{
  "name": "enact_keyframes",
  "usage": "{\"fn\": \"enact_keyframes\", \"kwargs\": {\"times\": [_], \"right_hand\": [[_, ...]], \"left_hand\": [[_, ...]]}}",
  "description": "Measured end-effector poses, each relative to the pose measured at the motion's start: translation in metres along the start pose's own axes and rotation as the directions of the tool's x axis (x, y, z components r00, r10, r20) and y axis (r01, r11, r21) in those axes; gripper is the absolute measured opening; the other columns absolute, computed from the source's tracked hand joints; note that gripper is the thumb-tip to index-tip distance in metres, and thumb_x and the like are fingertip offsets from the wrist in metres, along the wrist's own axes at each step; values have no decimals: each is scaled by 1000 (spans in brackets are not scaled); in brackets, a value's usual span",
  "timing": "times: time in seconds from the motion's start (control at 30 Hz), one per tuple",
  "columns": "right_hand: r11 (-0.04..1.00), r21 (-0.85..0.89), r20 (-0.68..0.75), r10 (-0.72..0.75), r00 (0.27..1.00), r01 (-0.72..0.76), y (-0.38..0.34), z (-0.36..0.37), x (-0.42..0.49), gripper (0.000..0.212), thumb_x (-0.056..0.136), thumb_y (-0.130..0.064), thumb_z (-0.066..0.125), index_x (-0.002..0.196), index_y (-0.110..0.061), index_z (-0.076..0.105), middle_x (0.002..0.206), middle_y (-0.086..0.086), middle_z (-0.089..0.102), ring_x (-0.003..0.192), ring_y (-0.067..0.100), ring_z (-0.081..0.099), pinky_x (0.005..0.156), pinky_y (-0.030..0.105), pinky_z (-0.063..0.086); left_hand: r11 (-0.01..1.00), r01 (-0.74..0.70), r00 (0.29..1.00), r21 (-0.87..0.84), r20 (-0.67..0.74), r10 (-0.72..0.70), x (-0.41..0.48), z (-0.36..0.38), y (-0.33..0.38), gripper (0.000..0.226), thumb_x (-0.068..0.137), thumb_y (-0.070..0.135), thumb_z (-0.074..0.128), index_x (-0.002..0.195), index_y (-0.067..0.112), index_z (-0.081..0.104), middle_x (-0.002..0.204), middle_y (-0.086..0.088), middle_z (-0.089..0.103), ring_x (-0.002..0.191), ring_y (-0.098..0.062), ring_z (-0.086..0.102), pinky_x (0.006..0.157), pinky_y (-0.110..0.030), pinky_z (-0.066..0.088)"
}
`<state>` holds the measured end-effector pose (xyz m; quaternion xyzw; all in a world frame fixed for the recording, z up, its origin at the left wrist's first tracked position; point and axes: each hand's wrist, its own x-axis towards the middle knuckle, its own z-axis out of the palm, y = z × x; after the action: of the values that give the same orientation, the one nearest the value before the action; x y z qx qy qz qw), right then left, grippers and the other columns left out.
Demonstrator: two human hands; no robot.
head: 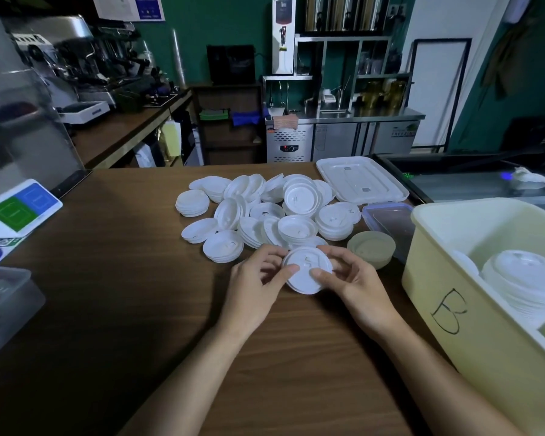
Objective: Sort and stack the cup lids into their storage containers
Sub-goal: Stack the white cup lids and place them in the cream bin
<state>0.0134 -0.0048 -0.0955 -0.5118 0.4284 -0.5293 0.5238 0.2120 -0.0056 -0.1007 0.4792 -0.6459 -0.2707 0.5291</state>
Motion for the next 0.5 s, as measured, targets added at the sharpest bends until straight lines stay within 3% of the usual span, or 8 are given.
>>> {"fn": "enact_keyframes", "kwargs": {"times": [0.03, 0.1, 0.17, 0.23, 0.37, 0.5], "right_hand": [[1000, -12, -28, -11, 1000, 11, 2, -1, 1, 40, 91, 3, 77, 127, -10, 68, 114, 10, 80, 108, 21, 75, 95, 32, 60], [999, -32, -93, -27, 995, 24, 5, -3, 5, 40, 90, 5, 77, 125, -11, 69, 115, 10, 79, 108, 19, 74, 94, 29, 60], [998, -64, -119, -36, 992, 28, 7, -3, 8, 38, 89, 5, 78, 122, -12, 70, 117, 10, 78, 107, 19, 73, 93, 27, 59], [996, -89, -140, -38, 989, 26, 7, -1, 10, 36, 88, 5, 78, 119, -13, 70, 115, 11, 78, 106, 21, 73, 93, 30, 57], [995, -94, -179, -34, 983, 17, 8, 1, 11, 34, 88, 5, 78, 114, -16, 69, 109, 12, 78, 99, 21, 72, 91, 34, 57], [997, -70, -184, -23, 983, 10, 7, 1, 12, 33, 89, 7, 76, 115, -11, 68, 104, 13, 78, 88, 14, 71, 79, 20, 57]], "left_hand": [[983, -122, 992, 141, -10, 124, 0, -2, -1, 21, 92, 25, 80, 111, 19, 73, 101, 14, 72, 98, -7, 69, 89, -23, 55], [852, -337, 933, 401, 21, 360, 7, -6, -9, 24, 96, 19, 74, 120, 15, 72, 121, 7, 69, 115, -13, 64, 100, -28, 51], [712, -426, 887, 558, 103, 450, 18, -10, -20, 34, 94, 4, 71, 127, 12, 71, 134, -1, 66, 128, -20, 59, 108, -38, 49], [614, -444, 875, 653, 167, 455, 28, -9, -28, 45, 88, -6, 72, 129, 12, 71, 139, -3, 65, 137, -24, 55, 111, -44, 47], [554, -398, 884, 731, 146, 444, 39, -7, -38, 49, 77, -13, 80, 117, 14, 76, 121, -1, 73, 126, -26, 63, 111, -54, 46], [573, -410, 876, 710, 132, 464, 44, -10, -37, 39, 77, -14, 80, 103, 15, 78, 94, 0, 70, 95, -28, 66, 97, -48, 52]]}}
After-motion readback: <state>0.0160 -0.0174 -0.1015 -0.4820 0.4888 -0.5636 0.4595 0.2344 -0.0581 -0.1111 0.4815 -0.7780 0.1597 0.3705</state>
